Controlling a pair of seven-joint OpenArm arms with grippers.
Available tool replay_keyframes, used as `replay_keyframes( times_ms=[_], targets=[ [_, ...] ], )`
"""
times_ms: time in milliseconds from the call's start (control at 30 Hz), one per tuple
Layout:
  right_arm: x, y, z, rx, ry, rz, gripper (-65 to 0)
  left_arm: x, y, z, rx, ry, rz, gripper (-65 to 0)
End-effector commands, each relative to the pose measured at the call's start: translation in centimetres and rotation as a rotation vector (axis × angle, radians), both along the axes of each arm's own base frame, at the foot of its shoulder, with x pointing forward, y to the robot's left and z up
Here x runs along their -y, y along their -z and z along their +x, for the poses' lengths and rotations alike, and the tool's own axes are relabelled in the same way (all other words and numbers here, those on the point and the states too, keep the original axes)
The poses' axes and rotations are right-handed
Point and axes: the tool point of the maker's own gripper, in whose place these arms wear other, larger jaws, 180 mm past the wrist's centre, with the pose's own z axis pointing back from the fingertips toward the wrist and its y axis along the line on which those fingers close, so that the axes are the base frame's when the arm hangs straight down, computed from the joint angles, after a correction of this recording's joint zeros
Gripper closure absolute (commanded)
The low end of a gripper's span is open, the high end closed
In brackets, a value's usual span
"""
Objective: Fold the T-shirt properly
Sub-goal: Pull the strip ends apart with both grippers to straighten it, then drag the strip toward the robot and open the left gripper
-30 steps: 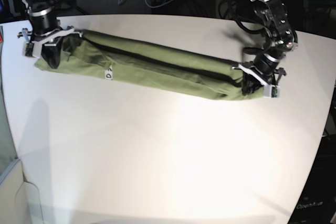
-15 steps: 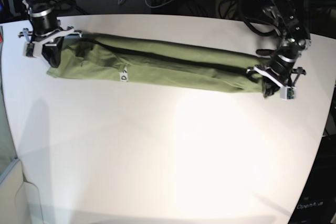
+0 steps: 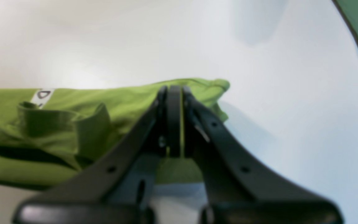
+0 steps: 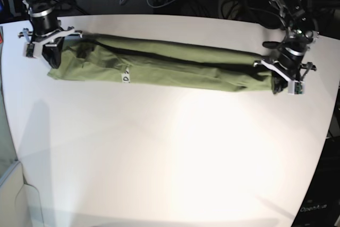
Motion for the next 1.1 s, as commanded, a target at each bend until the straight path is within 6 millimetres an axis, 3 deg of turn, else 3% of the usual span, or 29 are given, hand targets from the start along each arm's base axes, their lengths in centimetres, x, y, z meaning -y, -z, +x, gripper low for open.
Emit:
replay_keyframes(
  times_ms=[0, 400, 800, 1067],
  targets=[
    [0.2, -1.2, 0.4, 0.048, -0.001, -0.006, -0.9, -0.1, -1.9, 0.7, 0.068, 0.007, 0.012, -1.7],
    [0.2, -1.2, 0.4, 0.048, -0.001, -0.006, -0.9, 0.0, -4.3, 0.3, 0.118, 0.012, 0.059, -1.7],
    [0.2, -1.1, 0.4, 0.046, -0.001, -0.006, -0.9, -0.1, -6.2, 4.6, 0.201, 0.006, 0.03, -1.6],
    [0.2, -1.1, 0.4, 0.046, -0.001, -0.006, -0.9, -0.1, -6.1, 4.4, 0.197, 0.006, 0.032, -1.6]
  ],
)
